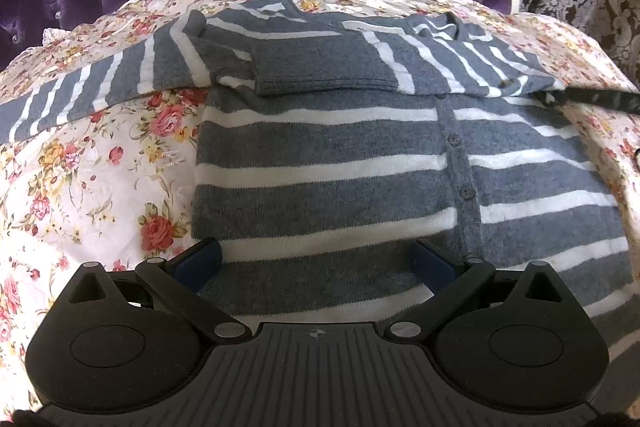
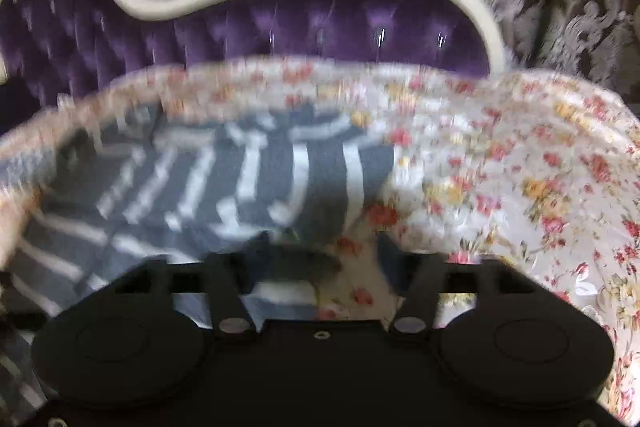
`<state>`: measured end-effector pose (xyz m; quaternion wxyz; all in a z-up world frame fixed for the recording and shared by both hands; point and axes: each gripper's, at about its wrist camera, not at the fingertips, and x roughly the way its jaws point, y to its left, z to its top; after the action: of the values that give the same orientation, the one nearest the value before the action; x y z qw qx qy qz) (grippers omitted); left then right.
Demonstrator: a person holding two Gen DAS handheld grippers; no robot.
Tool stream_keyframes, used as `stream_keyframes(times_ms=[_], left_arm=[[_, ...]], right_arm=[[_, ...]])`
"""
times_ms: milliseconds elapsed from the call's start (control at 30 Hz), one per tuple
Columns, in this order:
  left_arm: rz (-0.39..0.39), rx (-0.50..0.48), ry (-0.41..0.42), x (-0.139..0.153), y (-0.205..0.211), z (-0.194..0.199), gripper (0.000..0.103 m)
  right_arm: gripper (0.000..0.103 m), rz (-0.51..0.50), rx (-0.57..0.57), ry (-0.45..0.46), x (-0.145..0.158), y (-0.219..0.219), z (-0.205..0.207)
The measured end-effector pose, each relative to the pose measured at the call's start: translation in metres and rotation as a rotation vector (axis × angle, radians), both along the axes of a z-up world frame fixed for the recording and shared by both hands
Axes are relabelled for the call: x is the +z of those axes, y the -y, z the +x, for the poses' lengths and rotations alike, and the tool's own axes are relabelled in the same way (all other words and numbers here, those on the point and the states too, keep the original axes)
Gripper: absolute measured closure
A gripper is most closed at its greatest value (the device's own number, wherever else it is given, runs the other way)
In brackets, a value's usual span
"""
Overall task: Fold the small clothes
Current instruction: 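Open the right tool and withdraw it from the folded sleeve, then move the left tool to the other sleeve cuff and grasp it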
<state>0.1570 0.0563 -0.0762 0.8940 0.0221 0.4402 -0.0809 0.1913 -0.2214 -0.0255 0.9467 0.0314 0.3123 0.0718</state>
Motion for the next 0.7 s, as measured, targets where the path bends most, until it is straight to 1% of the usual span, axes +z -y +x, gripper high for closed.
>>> stream_keyframes(times_ms=[33, 67, 133, 167, 233, 333, 400, 467, 533, 600, 700], left_arm=[[0.002, 0.000, 0.004, 0.000, 0.000, -0.001, 0.000], [0.002, 0.002, 0.010, -0.001, 0.001, -0.001, 0.000], [0.001, 0.007, 0.020, -0.002, 0.001, -0.003, 0.000], [-0.001, 0.008, 0.024, -0.002, 0.000, -0.003, 0.000], [-0.003, 0.005, 0.031, -0.002, 0.000, -0.004, 0.000], [0.000, -0.011, 0.039, -0.002, -0.001, -0.005, 0.001], [-0.005, -0.012, 0.043, 0.000, -0.004, -0.006, 0.001], [0.001, 0.010, 0.054, 0.003, -0.009, -0.007, 0.001], [0.015, 0.059, 0.083, 0.009, -0.019, -0.008, 0.001], [0.023, 0.109, 0.110, 0.016, -0.034, -0.005, 0.001], [0.043, 0.184, 0.113, 0.028, -0.063, 0.005, 0.001]], right_arm=[[0.025, 0.014, 0.006, 0.039, 0.006, -0.002, -0.004], [0.013, 0.028, 0.015, 0.078, 0.011, -0.006, -0.008], [0.000, 0.054, 0.020, 0.150, 0.019, -0.013, -0.012], [0.001, 0.059, 0.018, 0.177, 0.022, -0.018, -0.013], [0.001, 0.046, 0.026, 0.193, 0.025, -0.030, -0.008], [0.001, -0.015, 0.040, 0.161, 0.022, -0.053, 0.004], [0.001, -0.031, 0.076, 0.145, 0.017, -0.062, 0.009], [0.001, -0.006, 0.131, 0.133, 0.013, -0.066, 0.009], [0.001, 0.043, 0.162, 0.092, 0.011, -0.067, 0.008], [0.001, 0.090, 0.194, 0.062, 0.009, -0.067, 0.005], [0.001, 0.138, 0.235, 0.040, 0.007, -0.067, 0.000]])
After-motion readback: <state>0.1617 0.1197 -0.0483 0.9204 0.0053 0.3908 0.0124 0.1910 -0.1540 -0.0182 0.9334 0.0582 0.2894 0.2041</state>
